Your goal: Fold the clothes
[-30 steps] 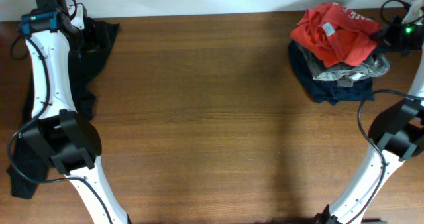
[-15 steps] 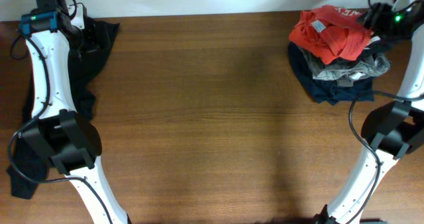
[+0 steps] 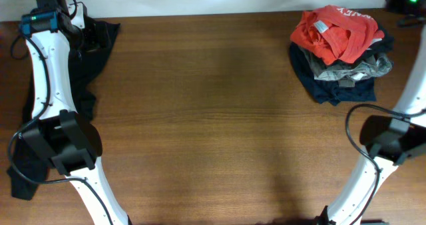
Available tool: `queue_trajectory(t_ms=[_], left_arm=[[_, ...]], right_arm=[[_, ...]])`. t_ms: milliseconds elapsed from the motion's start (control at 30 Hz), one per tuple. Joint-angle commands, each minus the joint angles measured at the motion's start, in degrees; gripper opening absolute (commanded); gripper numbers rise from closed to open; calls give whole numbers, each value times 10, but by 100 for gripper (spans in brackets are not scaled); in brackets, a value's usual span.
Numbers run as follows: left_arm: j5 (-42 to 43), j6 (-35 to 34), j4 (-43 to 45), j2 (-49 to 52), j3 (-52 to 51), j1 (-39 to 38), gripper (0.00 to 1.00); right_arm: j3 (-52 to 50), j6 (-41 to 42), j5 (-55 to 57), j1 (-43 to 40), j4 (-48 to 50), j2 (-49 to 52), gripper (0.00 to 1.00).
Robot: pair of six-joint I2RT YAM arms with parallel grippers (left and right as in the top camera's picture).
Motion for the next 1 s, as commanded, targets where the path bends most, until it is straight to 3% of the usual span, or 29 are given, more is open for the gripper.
queue_trajectory(t_ms=[0,267,633,833,967], left_arm=[[9,-2,3,0,6,-2,99],[9,-2,10,0,6,-2,99],[9,-2,12,1,6,-2,99],[9,-2,12,1,6,-2,99],[9,-2,12,1,6,-2,99]], right_arm=[[-42,-30,78,53,43,9,4],[-177,-13,173,105,137,45,4],[-405,8,170,84,209,46,4],[-364,11,150,78,200,25,4],[-252,11,146,78,152,-8,4]])
